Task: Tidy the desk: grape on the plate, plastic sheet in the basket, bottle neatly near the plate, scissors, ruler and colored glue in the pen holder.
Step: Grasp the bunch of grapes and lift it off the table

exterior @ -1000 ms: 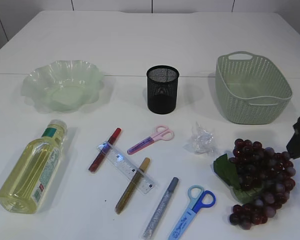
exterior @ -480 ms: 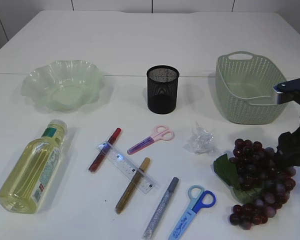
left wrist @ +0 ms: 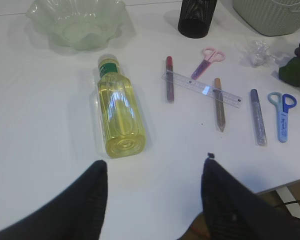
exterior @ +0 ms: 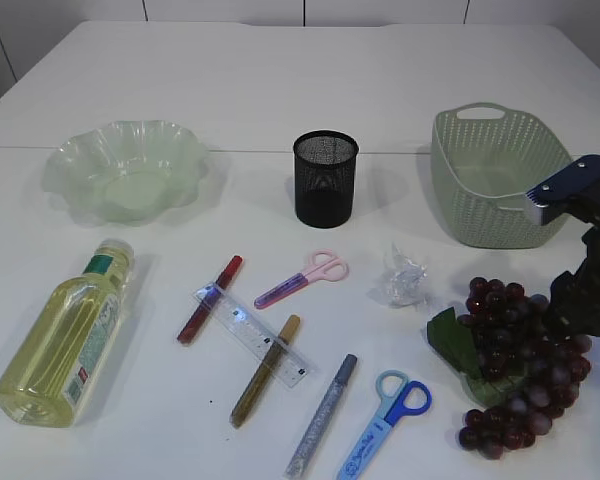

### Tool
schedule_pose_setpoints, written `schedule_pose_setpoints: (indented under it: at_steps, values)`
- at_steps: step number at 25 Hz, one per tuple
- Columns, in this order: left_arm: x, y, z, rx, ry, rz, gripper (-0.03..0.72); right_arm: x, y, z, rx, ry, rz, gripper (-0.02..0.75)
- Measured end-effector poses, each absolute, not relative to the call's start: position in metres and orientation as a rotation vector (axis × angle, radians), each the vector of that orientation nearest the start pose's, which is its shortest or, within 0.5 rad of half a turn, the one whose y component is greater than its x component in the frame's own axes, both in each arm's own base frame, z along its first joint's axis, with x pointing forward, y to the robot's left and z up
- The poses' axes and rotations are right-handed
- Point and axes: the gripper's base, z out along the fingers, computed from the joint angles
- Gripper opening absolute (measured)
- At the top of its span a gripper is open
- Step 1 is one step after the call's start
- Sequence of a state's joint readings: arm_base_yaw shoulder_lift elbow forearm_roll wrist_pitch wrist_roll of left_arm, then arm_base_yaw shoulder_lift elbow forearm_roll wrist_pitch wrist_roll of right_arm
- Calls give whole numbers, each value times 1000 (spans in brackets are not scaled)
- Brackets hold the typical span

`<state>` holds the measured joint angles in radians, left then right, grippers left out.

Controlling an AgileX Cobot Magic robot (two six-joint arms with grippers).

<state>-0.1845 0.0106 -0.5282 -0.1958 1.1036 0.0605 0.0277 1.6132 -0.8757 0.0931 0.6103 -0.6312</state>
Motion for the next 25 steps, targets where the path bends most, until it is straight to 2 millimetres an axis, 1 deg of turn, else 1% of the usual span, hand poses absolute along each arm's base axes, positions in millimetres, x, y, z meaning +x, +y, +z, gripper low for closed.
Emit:
schedule_pose_setpoints:
  at_steps: [14,20,25]
  values:
    - [-12,-14,283,269,2051,-311,435,308,13,146,-856,2709,-56,549]
    - [-12,-14,283,269,2051,-311,435,312,12,142,-872,2682,-73,549]
    - [-12,-14,283,269,2051,-311,435,314,12,134,-869,2692,-68,549]
